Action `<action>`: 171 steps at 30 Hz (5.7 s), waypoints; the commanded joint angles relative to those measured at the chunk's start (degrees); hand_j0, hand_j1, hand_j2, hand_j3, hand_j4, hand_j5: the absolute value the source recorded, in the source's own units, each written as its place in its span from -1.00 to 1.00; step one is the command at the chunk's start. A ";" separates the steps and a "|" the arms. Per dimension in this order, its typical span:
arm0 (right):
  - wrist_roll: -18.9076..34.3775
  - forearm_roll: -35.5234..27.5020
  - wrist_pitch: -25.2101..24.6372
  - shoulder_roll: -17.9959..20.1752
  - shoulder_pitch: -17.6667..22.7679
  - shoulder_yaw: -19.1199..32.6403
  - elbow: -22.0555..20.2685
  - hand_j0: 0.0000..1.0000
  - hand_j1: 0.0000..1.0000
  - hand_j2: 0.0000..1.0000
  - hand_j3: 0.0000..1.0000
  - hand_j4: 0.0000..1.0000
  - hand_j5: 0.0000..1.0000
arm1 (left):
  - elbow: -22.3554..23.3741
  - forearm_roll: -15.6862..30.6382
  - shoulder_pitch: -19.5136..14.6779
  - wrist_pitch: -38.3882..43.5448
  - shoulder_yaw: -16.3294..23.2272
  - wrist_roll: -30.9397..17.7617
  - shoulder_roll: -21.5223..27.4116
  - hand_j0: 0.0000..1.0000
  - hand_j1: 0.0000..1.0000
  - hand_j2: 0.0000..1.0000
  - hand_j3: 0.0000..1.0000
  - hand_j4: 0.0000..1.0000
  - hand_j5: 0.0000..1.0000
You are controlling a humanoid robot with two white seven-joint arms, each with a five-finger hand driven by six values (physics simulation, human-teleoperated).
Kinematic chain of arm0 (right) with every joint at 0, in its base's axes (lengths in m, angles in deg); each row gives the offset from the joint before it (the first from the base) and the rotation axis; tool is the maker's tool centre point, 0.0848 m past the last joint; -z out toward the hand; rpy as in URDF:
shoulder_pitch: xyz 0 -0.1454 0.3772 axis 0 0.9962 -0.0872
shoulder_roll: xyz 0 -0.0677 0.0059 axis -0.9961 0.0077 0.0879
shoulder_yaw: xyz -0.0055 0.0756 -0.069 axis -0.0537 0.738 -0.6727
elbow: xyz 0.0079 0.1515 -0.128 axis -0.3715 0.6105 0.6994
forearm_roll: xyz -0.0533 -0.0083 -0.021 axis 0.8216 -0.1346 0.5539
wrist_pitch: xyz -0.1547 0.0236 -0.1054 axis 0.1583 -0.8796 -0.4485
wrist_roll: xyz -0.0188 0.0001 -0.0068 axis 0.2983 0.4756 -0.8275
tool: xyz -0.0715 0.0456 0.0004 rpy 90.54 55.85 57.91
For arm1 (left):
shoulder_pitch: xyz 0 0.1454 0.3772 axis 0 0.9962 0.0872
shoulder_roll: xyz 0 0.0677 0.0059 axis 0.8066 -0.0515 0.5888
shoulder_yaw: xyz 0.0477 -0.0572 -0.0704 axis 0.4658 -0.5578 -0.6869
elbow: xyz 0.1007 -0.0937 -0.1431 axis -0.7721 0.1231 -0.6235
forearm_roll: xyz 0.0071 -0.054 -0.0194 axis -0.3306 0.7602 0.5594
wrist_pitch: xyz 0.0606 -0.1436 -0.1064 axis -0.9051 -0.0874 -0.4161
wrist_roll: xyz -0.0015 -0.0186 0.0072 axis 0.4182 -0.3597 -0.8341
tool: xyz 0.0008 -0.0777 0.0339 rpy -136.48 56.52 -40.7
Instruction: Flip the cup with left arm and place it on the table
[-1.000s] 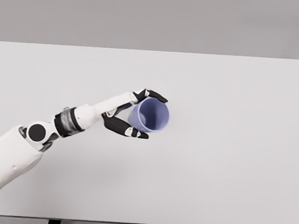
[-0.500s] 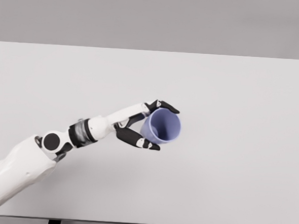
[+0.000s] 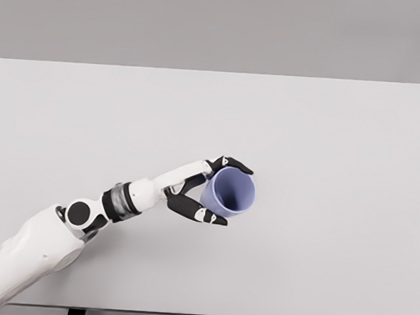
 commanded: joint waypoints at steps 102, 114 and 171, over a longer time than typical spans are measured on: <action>0.01 0.00 0.00 0.00 0.00 0.00 0.01 1.00 1.00 1.00 1.00 1.00 1.00 | 0.81 0.78 -0.44 -0.07 0.04 0.42 0.73 1.00 1.00 1.00 1.00 1.00 1.00; 0.01 0.00 0.00 0.00 0.00 0.00 0.01 1.00 1.00 1.00 1.00 1.00 1.00 | -0.95 -0.80 -0.97 -0.07 -1.45 0.16 2.31 1.00 1.00 1.00 1.00 1.00 1.00; 0.01 0.00 0.00 0.00 0.00 0.00 0.01 1.00 1.00 1.00 1.00 1.00 1.00 | 6.18 -14.86 -3.34 -0.07 -11.12 0.42 12.33 1.00 1.00 1.00 1.00 1.00 1.00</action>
